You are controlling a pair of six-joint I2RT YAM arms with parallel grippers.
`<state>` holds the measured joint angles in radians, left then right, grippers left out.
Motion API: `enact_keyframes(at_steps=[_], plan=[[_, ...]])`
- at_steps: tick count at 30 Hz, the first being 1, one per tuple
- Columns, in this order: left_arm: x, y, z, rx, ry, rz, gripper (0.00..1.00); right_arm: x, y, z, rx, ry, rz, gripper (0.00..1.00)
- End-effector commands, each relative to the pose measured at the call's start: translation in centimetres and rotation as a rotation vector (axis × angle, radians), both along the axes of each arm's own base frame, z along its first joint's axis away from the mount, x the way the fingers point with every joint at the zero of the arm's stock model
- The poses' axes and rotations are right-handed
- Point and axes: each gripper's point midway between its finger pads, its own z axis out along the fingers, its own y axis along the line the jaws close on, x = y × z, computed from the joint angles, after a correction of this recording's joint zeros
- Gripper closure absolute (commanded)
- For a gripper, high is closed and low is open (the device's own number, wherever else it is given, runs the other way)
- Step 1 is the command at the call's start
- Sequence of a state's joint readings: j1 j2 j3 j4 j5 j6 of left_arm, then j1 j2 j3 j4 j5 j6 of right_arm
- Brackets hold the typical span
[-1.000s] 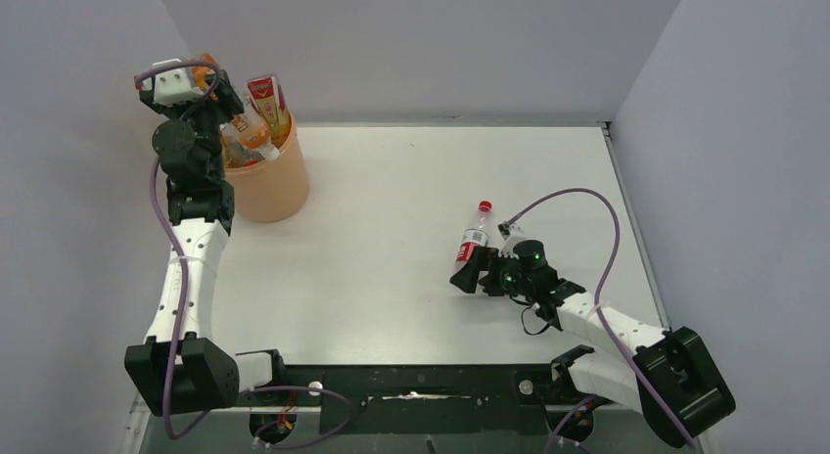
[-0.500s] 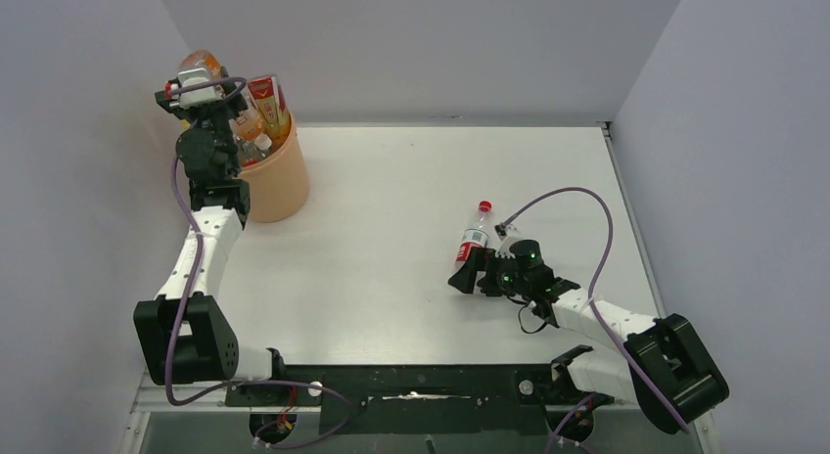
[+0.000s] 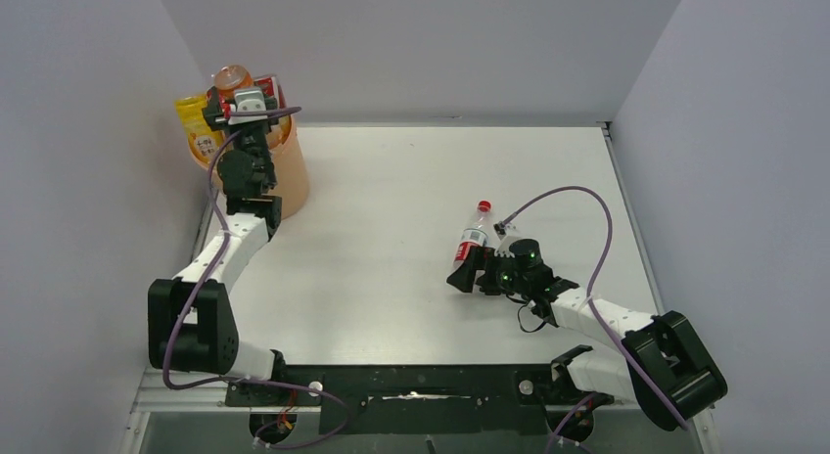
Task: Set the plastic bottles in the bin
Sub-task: Place the plastic bottle in the trash bin.
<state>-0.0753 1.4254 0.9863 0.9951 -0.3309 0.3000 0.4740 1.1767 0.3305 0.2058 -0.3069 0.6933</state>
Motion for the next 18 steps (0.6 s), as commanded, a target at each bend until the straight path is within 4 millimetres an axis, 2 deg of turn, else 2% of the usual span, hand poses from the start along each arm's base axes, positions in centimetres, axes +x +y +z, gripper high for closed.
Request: enact_keyframes(at_steps=[1,18], plan=[[-1.2,0.4,1.1,0.005,-0.087,0.085,0.45,1.0,0.8,1.9,0.041,-0.073,0.008,0.02],[0.4,1.1,-2.4,-0.012,0.018,0.144,0.45,0.8,0.7,2.1,0.042,-0.077,0.004,0.02]])
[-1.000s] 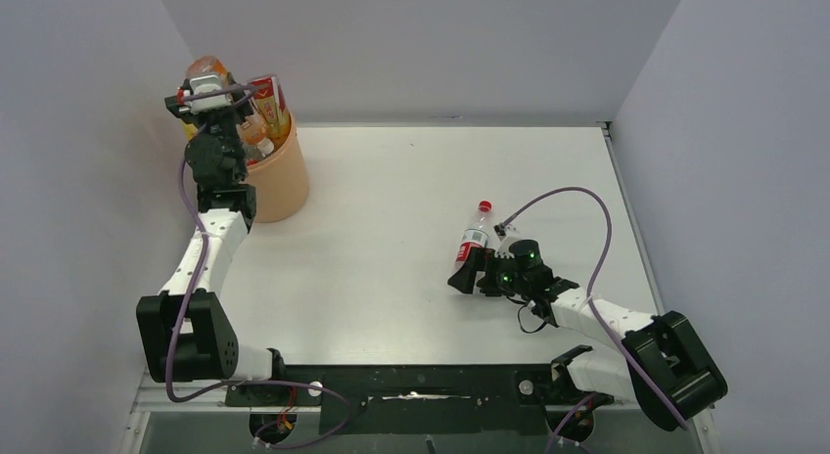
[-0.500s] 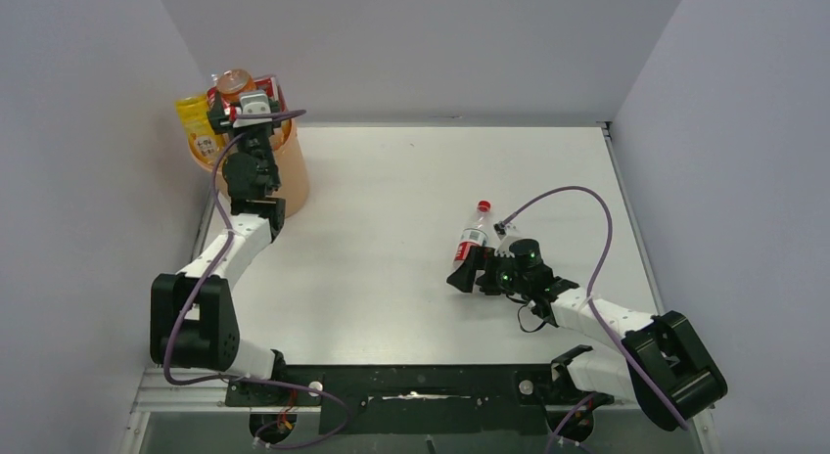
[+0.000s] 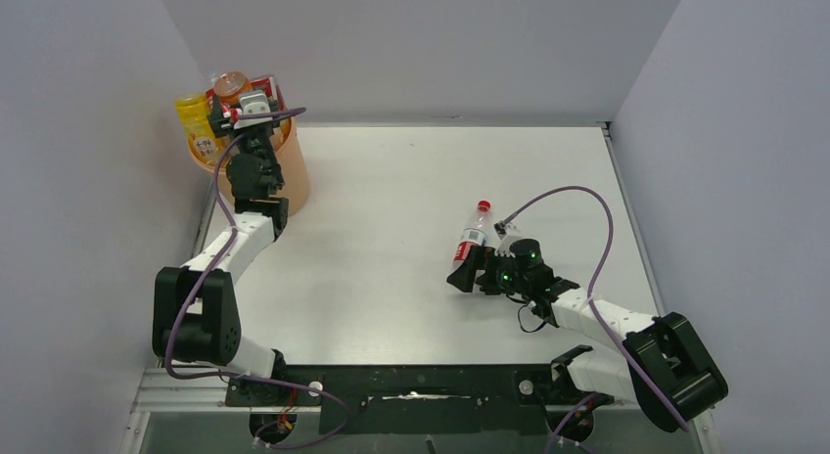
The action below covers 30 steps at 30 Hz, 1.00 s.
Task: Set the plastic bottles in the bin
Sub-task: Place the plastic bottle in the trash bin.
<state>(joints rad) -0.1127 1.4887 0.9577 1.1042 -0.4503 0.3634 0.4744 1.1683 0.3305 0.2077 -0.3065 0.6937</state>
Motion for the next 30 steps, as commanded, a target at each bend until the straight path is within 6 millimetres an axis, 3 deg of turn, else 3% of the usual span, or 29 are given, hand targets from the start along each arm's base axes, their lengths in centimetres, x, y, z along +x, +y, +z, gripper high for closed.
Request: enact_keyframes(at_steps=[1,15,19,30], plan=[[0.2,0.7,-0.3,0.001,0.014,0.05,0.45,0.7,0.6,1.8,0.037,-0.07,0.003,0.02],[1.4,0.8,-1.6,-0.017,0.083,0.054,0.44,0.7,0.6,2.1,0.04,-0.076,-0.002,0.02],[1.3,1.0,-2.1,-0.03,0.09,0.062,0.32,0.7,0.6,2.2,0.041,-0.079,-0.002,0.02],[1.1,0.9,-2.6,-0.039,0.103,0.053,0.3,0.7,0.5,2.6,0.044,-0.093,-0.002,0.02]])
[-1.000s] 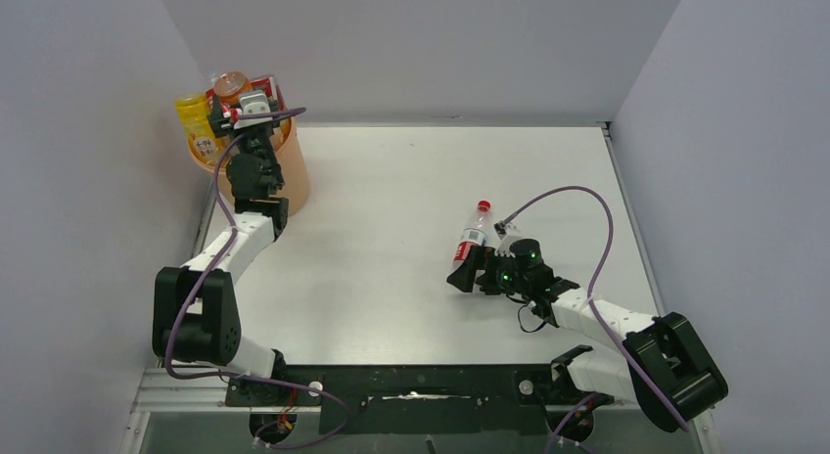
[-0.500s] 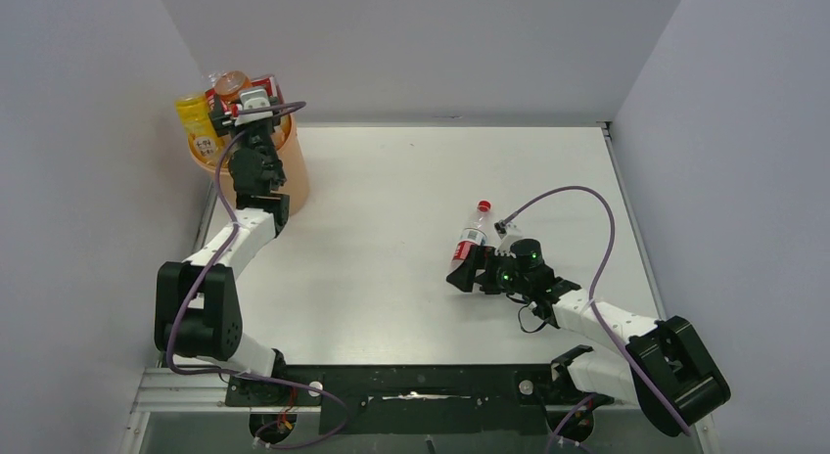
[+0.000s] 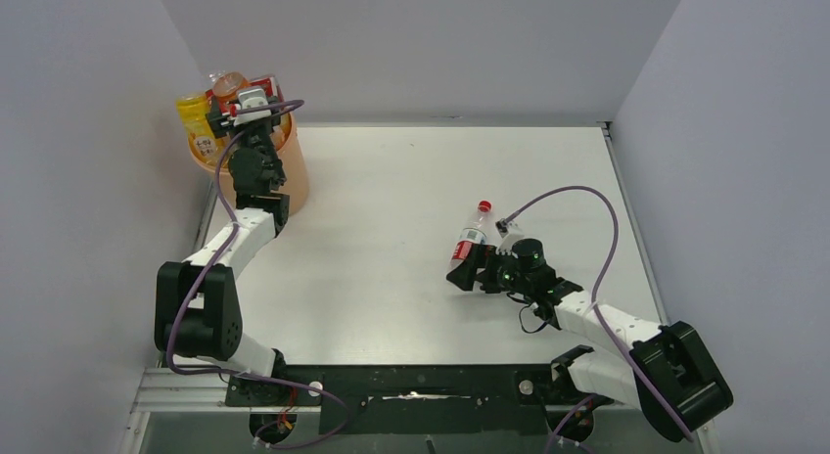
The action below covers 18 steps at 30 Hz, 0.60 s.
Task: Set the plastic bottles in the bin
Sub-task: Place the plastic bottle in the trash bin.
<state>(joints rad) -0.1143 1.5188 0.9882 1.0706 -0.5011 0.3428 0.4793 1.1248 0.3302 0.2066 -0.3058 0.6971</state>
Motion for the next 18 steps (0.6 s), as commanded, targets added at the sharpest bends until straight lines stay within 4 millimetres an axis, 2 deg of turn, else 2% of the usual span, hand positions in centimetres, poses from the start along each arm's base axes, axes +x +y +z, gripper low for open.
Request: enact_keyframes(at_steps=[1,7,12,18], plan=[[0.3,0.4,-1.9,0.0,0.078,0.019,0.3,0.6,0.3,1.5,0.023,-0.059,-0.005,0.02],[0.4,0.4,-2.3,-0.002,0.109,0.023,0.28,0.6,0.3,1.6,0.026,-0.066,-0.002,0.02],[0.3,0.3,-2.4,0.0,0.113,0.015,0.36,0.6,0.3,1.8,0.026,-0.071,0.001,0.02],[0.7,0.4,-3.1,-0.006,0.139,0.019,0.36,0.5,0.2,1.7,0.031,-0.075,-0.006,0.02]])
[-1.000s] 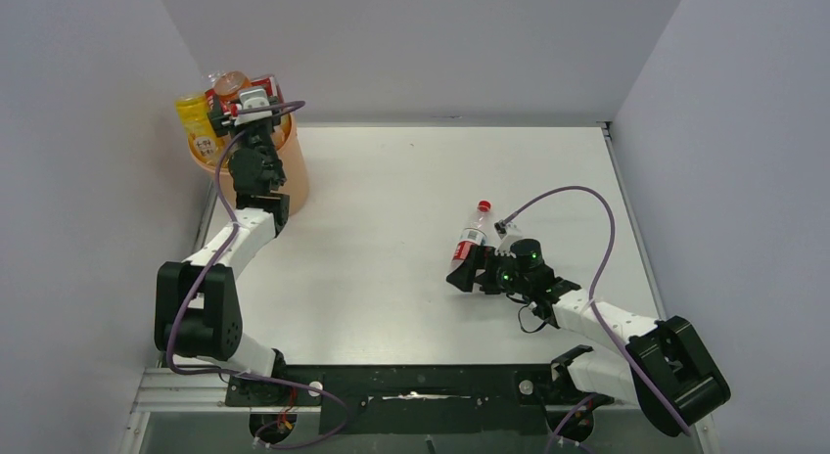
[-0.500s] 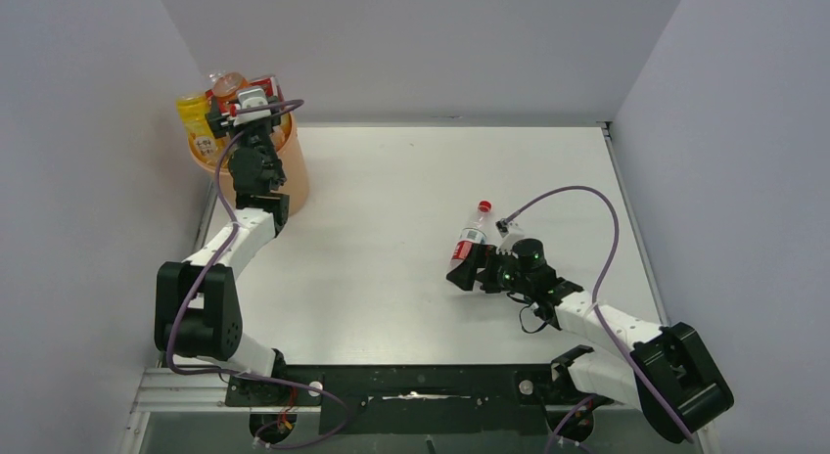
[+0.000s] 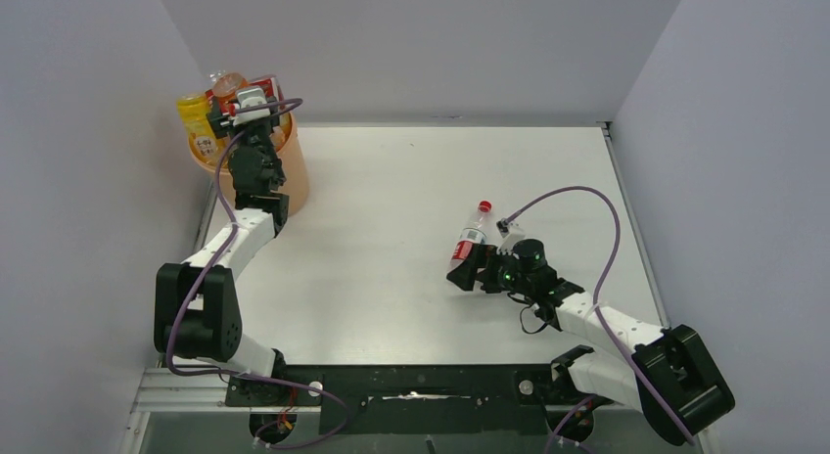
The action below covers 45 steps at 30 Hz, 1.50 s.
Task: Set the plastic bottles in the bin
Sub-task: Place the plastic bottle in the trash bin.
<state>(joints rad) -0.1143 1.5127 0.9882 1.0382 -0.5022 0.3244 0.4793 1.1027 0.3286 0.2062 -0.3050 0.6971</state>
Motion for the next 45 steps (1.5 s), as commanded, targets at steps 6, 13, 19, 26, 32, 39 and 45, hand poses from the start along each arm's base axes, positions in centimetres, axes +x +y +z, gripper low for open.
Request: enact_keyframes(at_steps=[6,13,19,26,32,39,45], plan=[[0.8,0.5,-3.5,-0.008,0.153,0.033,0.28,0.3,0.1,1.3,0.028,-0.063,-0.008,0.02],[-0.4,0.9,-2.3,-0.032,0.125,0.05,0.16,0.1,0.1,1.4,0.032,-0.067,-0.005,0.02],[-1.6,1.2,-0.1,-0.045,0.085,0.055,0.14,0.0,0.1,1.5,0.039,-0.07,-0.007,0.02],[-2.7,1.3,1.5,-0.059,0.057,0.052,0.14,0.0,0.0,1.7,0.042,-0.077,-0.01,0.02],[-2.2,0.8,0.8,-0.043,0.078,0.031,0.14,-0.1,0.0,1.9,0.046,-0.078,-0.01,0.02],[-0.9,0.3,0.7,-0.045,0.09,0.007,0.23,-0.2,-0.2,1.8,0.039,-0.076,-0.016,0.02],[-0.1,0.0,0.5,-0.044,0.103,-0.004,0.4,-0.2,-0.2,1.8,0.042,-0.077,-0.019,0.02]])
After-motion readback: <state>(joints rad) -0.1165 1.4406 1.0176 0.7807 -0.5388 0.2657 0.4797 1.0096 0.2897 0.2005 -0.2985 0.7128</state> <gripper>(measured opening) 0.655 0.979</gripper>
